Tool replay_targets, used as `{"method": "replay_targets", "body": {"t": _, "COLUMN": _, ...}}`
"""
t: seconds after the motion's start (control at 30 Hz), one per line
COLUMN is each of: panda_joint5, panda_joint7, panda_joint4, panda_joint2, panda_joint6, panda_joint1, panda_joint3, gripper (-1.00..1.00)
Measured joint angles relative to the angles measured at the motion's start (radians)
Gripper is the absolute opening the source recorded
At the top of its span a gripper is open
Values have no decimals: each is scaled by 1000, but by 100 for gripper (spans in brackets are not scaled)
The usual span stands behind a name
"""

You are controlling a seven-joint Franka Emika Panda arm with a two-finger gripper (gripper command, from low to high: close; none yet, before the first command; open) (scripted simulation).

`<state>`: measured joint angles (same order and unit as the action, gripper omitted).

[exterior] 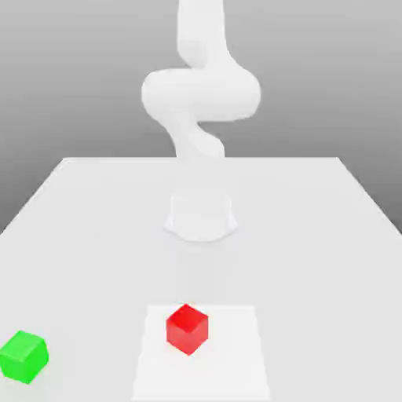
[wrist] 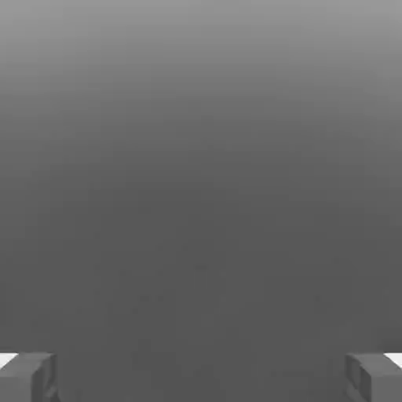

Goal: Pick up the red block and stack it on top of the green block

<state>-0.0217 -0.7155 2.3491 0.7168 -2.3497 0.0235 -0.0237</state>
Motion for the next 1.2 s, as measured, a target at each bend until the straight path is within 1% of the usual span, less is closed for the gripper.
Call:
{"method": "replay_targets", "body": {"t": 0.23, "panda_joint5": -45, "panda_joint7": 284, "panda_joint4": 151, "panda_joint2": -266, "panda_joint6": -157, "panda_joint1": 65, "panda_joint3": -87, "gripper": 0}}
{"method": "replay_targets", "body": {"t": 0.47, "panda_joint5": -36, "panda_joint7": 592, "panda_joint4": 296, "panda_joint2": -519, "panda_joint6": -307, "panda_joint1": 114, "panda_joint3": -164, "gripper": 0}}
{"method": "replay_targets", "body": {"t": 0.63, "panda_joint5": 19, "panda_joint7": 844, "panda_joint4": 398, "panda_joint2": -703, "panda_joint6": -416, "panda_joint1": 125, "panda_joint3": -181, "gripper": 0}}
{"method": "replay_targets", "body": {"t": 0.73, "panda_joint5": 85, "panda_joint7": 925, "panda_joint4": 403, "panda_joint2": -814, "panda_joint6": -501, "panda_joint1": 117, "panda_joint3": -160, "gripper": 0}}
{"method": "replay_targets", "body": {"t": 0.83, "panda_joint5": 154, "panda_joint7": 980, "panda_joint4": 388, "panda_joint2": -923, "panda_joint6": -591, "panda_joint1": 75, "panda_joint3": -103, "gripper": 0}}
{"method": "replay_targets", "body": {"t": 0.87, "panda_joint5": 170, "panda_joint7": 993, "panda_joint4": 383, "panda_joint2": -956, "panda_joint6": -619, "panda_joint1": 58, "panda_joint3": -82, "gripper": -100}}
{"method": "replay_targets", "body": {"t": 1.1, "panda_joint5": 171, "panda_joint7": 994, "panda_joint4": 382, "panda_joint2": -963, "panda_joint6": -623, "panda_joint1": 53, "panda_joint3": -76, "gripper": -100}}
{"method": "replay_targets", "body": {"t": 1.2, "panda_joint5": 114, "panda_joint7": 951, "panda_joint4": 396, "panda_joint2": -877, "panda_joint6": -551, "panda_joint1": 74, "panda_joint3": -111, "gripper": -100}}
